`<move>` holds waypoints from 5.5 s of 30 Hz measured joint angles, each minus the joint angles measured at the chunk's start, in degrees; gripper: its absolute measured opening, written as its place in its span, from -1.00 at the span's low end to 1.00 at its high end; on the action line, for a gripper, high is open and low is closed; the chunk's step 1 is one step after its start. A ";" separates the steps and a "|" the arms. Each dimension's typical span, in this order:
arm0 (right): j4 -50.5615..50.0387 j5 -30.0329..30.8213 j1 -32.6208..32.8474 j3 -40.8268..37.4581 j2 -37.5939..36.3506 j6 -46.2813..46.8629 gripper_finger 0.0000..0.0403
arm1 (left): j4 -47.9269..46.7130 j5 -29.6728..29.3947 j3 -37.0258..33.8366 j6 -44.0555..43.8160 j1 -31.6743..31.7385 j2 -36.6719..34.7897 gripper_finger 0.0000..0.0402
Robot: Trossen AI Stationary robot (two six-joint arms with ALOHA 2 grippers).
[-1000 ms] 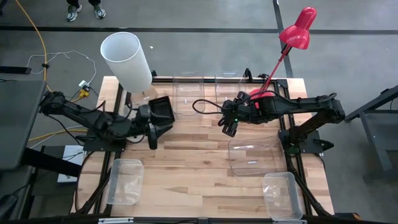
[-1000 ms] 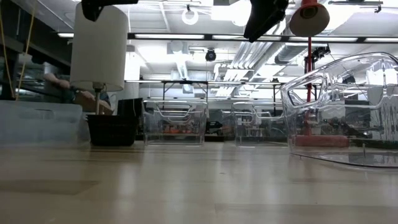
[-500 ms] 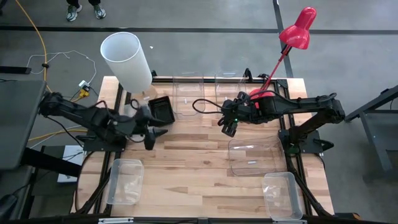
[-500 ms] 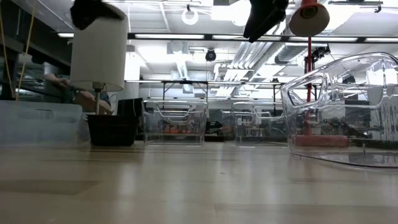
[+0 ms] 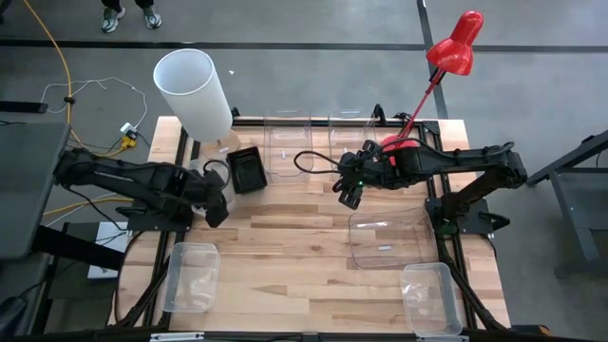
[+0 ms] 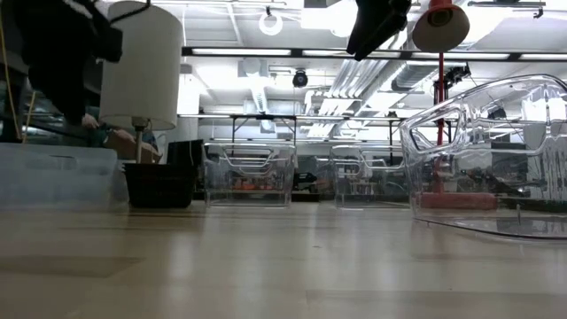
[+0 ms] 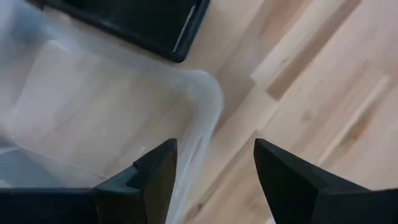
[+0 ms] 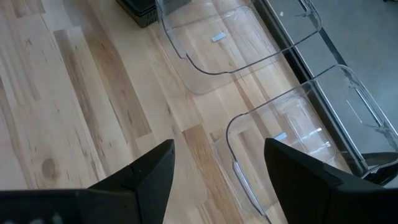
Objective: Stack baskets by color
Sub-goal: Stack the top white bin on the bottom left white bin
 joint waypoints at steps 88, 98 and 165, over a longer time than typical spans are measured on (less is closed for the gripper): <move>4.10 2.86 -0.11 0.00 0.00 3.23 0.17 | -20.74 27.70 44.30 -11.65 -39.64 23.72 -1.00; 4.96 3.67 -0.11 0.00 0.00 1.07 0.17 | -13.77 30.22 47.81 -12.93 -46.81 33.23 -1.00; 4.57 4.06 -0.12 0.00 0.00 1.68 0.17 | -11.71 18.25 34.74 -7.37 -43.94 38.73 -1.00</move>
